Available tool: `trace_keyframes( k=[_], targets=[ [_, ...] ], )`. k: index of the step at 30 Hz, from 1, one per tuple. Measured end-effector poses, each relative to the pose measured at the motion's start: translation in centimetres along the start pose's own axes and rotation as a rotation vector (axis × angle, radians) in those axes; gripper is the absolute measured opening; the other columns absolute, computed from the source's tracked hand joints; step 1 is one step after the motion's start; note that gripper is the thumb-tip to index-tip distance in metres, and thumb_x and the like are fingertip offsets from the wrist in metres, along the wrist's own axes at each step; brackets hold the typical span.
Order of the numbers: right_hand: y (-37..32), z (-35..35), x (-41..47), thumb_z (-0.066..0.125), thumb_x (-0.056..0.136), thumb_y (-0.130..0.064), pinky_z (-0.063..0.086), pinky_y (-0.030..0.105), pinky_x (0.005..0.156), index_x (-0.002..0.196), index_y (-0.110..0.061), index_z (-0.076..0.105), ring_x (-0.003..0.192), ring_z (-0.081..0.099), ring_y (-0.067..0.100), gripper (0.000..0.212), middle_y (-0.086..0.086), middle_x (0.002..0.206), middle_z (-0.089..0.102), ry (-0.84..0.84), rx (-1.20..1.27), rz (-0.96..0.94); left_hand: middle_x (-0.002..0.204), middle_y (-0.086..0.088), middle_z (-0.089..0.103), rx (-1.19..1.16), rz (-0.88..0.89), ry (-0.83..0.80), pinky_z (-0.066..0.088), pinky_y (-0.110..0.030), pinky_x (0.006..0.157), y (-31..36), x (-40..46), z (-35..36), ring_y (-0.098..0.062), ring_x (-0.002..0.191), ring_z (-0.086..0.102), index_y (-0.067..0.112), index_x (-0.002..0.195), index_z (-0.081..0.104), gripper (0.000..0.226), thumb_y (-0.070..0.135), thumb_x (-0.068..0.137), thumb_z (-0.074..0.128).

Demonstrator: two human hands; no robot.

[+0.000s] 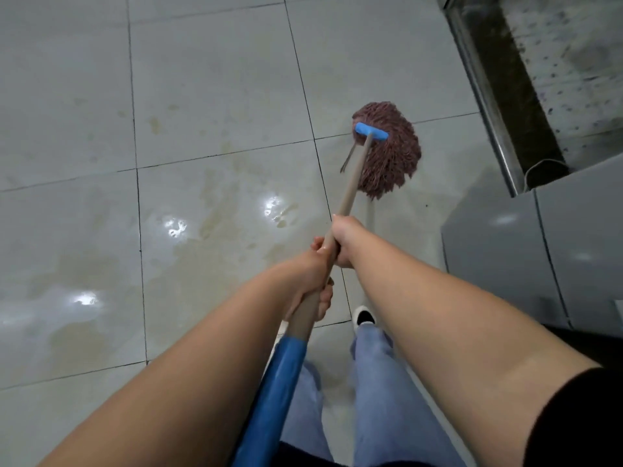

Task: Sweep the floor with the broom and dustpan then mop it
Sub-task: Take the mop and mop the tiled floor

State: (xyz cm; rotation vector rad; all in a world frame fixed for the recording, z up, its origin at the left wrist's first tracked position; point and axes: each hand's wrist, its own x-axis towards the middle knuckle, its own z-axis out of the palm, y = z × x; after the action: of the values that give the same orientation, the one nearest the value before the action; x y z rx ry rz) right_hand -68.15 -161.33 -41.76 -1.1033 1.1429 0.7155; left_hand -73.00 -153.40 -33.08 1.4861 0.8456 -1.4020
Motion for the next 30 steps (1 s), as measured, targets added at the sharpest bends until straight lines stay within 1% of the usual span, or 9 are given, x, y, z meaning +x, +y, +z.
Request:
trace_keyframes(
  k=[3,10,14,17,19,22,26,28,30],
  targets=[
    [-2.5,-1.5,2.1,0.026,0.102,-0.033,0.043,0.020,0.035,0.137,-0.014,0.030,0.050,0.048,0.021,0.040,0.014,0.064,0.047,-0.012,-0.103,0.025,0.035,0.001,0.037,-0.018,-0.017,0.051,0.030,-0.007,0.034,2.4,1.6,1.4,-0.009,0.022,0.031,0.009,0.074,0.044,0.061,0.067,0.090,0.028],
    [-6.4,-4.3,3.7,0.024,0.101,-0.034,0.042,0.025,0.043,0.142,-0.020,0.029,0.050,0.049,0.020,0.043,0.012,0.065,0.050,0.016,-0.268,0.027,0.057,-0.002,0.033,-0.118,-0.014,0.079,0.028,-0.005,0.033,5.9,2.8,4.9,-0.007,0.022,0.029,0.016,0.078,0.040,0.053,0.067,0.089,0.026],
    [-5.9,-5.4,3.0,0.024,0.101,-0.032,0.045,0.021,0.032,0.137,-0.011,0.032,0.044,0.051,0.023,0.043,0.015,0.065,0.051,0.019,-0.320,-0.004,0.034,0.001,0.034,-0.182,-0.002,0.052,0.025,-0.004,0.032,5.3,2.0,6.0,-0.007,0.017,0.027,0.012,0.073,0.041,0.056,0.064,0.092,0.025],
    [-5.5,-6.9,2.7,0.028,0.100,-0.045,0.045,0.025,0.028,0.133,-0.009,0.031,0.031,0.056,0.025,0.049,0.019,0.066,0.053,-0.018,-0.244,0.010,0.023,0.003,0.031,-0.207,0.006,0.009,0.025,-0.003,0.032,4.2,1.7,7.3,-0.007,0.016,0.027,0.011,0.071,0.038,0.057,0.061,0.093,0.023],
    [-4.7,-7.6,2.4,0.026,0.097,-0.055,0.050,0.029,0.033,0.135,-0.007,0.031,0.054,0.063,0.033,0.062,0.025,0.076,0.058,-0.018,-0.254,0.023,0.026,0.004,0.033,-0.218,-0.009,-0.024,0.026,-0.004,0.033,1.9,1.4,7.7,-0.007,0.019,0.028,0.011,0.069,0.038,0.058,0.062,0.093,0.022],
    [-1.9,-8.0,1.7,0.028,0.096,-0.056,0.049,0.043,0.064,0.128,-0.005,0.039,0.100,0.061,0.036,0.062,0.024,0.106,0.058,-0.044,-0.302,0.040,0.032,0.005,0.036,-0.257,-0.042,-0.090,0.029,-0.008,0.034,-3.8,0.5,7.1,-0.006,0.024,0.032,0.013,0.072,0.041,0.057,0.064,0.091,0.027],
    [5.5,-7.7,-0.4,0.029,0.101,-0.040,0.046,0.042,0.077,0.092,-0.004,0.047,0.068,0.054,0.024,0.041,0.011,0.078,0.052,-0.091,-0.474,0.051,0.035,0.006,0.037,-0.320,-0.059,-0.119,0.030,-0.008,0.034,-13.8,-1.1,6.4,-0.006,0.027,0.033,0.016,0.072,0.042,0.054,0.065,0.090,0.029],
    [10.5,-7.6,-2.0,0.029,0.102,-0.034,0.047,0.043,0.084,0.081,-0.006,0.044,0.066,0.053,0.023,0.038,0.010,0.076,0.051,-0.116,-0.540,0.057,0.037,0.006,0.038,-0.362,-0.050,-0.126,0.031,-0.009,0.034,-19.4,-1.7,6.8,-0.006,0.027,0.034,0.016,0.072,0.042,0.054,0.066,0.089,0.030],
    [15.8,-7.3,-3.5,0.030,0.102,-0.034,0.047,0.043,0.079,0.082,-0.006,0.043,0.067,0.055,0.025,0.037,0.011,0.078,0.052,-0.145,-0.586,0.049,0.037,0.006,0.039,-0.410,-0.041,-0.127,0.031,-0.010,0.033,-25.3,-2.3,7.2,-0.006,0.027,0.034,0.016,0.073,0.042,0.053,0.066,0.088,0.032]
  ],
)
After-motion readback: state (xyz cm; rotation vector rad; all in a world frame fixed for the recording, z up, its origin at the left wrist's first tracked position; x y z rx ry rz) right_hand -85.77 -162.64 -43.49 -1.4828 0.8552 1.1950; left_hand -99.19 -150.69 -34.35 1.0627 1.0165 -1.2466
